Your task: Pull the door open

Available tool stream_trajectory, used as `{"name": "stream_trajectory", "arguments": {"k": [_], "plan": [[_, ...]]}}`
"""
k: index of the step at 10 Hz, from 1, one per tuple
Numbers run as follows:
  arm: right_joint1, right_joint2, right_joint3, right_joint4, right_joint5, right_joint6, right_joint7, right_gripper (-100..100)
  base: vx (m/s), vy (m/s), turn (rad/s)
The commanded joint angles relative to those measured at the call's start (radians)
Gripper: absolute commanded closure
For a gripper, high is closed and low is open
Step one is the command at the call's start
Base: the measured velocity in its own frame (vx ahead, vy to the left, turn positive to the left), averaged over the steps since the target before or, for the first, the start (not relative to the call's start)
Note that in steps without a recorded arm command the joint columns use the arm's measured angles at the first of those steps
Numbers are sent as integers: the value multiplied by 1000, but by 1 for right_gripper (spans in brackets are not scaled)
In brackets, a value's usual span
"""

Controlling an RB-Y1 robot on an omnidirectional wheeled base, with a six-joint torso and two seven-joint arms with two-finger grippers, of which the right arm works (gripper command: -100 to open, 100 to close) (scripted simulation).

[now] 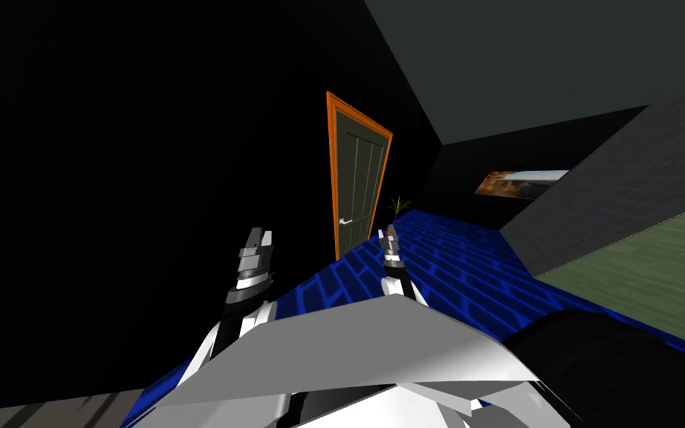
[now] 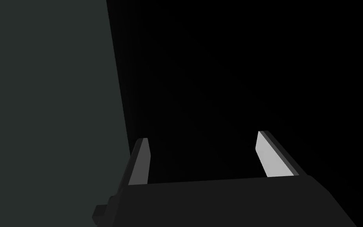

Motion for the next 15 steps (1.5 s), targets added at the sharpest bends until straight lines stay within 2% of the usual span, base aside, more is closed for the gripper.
{"name": "stream_trajectory", "arguments": {"k": [1, 3, 4, 5, 6, 7, 8, 9, 11, 12, 14, 15], "plan": [[-12, -6, 3, 50, 0, -13, 1, -100, 46, -39, 113], [-44, -20, 1, 118, -5, -27, -1, -100, 71, -73, 229], [-44, -20, 1, 137, -5, -27, -1, -100, 57, -63, 60], [-60, -27, 0, 170, -7, -34, -1, -100, 42, -41, 104], [-60, -27, 0, 180, -7, -34, -1, -100, 29, -34, 70], [-76, -34, -1, 225, -10, -41, -2, -100, 34, -48, 100], [-93, -41, -2, 254, -12, -49, -3, -100, 49, -64, 258], [-93, -41, -2, 271, -12, -49, -3, -100, 45, -52, 90], [-127, -55, -4, 340, -17, -63, -4, -100, 44, -58, 160], [-127, -55, -4, 362, -17, -63, -4, -100, 50, -65, 87], [-162, -69, -6, 433, -22, -78, -6, -100, 51, -61, 158], [-162, -69, -6, 456, -22, -78, -6, -100, 45, -69, 93]]}}
